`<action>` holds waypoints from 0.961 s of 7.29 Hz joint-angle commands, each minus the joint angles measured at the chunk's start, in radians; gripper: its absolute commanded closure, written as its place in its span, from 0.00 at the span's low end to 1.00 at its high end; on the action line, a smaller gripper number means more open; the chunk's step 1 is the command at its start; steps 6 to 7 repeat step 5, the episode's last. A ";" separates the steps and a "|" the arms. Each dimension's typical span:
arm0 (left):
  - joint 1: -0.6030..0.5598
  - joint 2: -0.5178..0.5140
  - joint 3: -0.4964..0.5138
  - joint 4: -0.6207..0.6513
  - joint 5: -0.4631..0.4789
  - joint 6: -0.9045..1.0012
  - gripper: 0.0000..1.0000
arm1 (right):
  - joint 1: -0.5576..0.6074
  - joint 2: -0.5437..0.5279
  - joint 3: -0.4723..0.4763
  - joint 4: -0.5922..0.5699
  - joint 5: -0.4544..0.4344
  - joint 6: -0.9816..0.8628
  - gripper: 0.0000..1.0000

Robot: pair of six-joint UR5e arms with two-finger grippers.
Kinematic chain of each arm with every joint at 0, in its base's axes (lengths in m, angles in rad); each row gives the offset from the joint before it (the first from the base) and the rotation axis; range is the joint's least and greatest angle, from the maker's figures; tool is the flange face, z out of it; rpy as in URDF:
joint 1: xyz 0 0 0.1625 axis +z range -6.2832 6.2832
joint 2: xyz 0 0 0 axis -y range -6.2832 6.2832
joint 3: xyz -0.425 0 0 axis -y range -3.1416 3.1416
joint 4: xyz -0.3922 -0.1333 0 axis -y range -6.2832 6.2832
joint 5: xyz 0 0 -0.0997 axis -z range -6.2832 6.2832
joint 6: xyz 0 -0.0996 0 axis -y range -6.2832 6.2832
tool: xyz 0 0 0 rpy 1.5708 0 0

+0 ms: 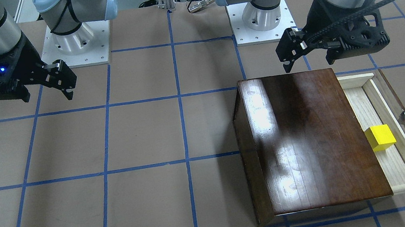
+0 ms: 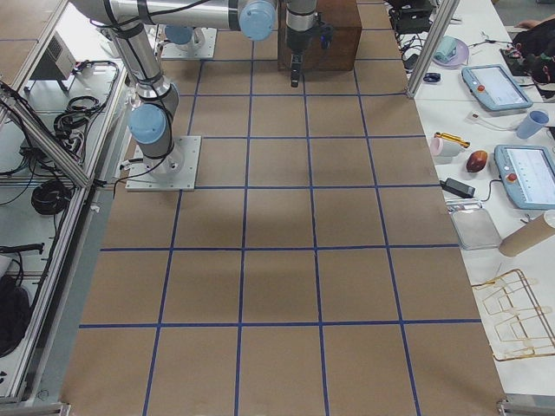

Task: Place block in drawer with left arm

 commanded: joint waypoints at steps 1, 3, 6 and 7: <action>0.000 0.001 0.002 0.000 -0.001 0.001 0.00 | 0.000 0.000 0.000 0.000 0.000 0.000 0.00; 0.001 0.002 0.004 0.002 0.003 0.001 0.00 | 0.000 0.002 0.000 0.000 0.000 0.000 0.00; 0.003 0.002 0.004 0.015 0.003 0.004 0.00 | 0.000 0.000 0.000 0.000 0.000 0.000 0.00; 0.003 0.002 0.004 0.015 0.003 0.004 0.00 | 0.000 0.000 0.000 0.000 0.000 0.000 0.00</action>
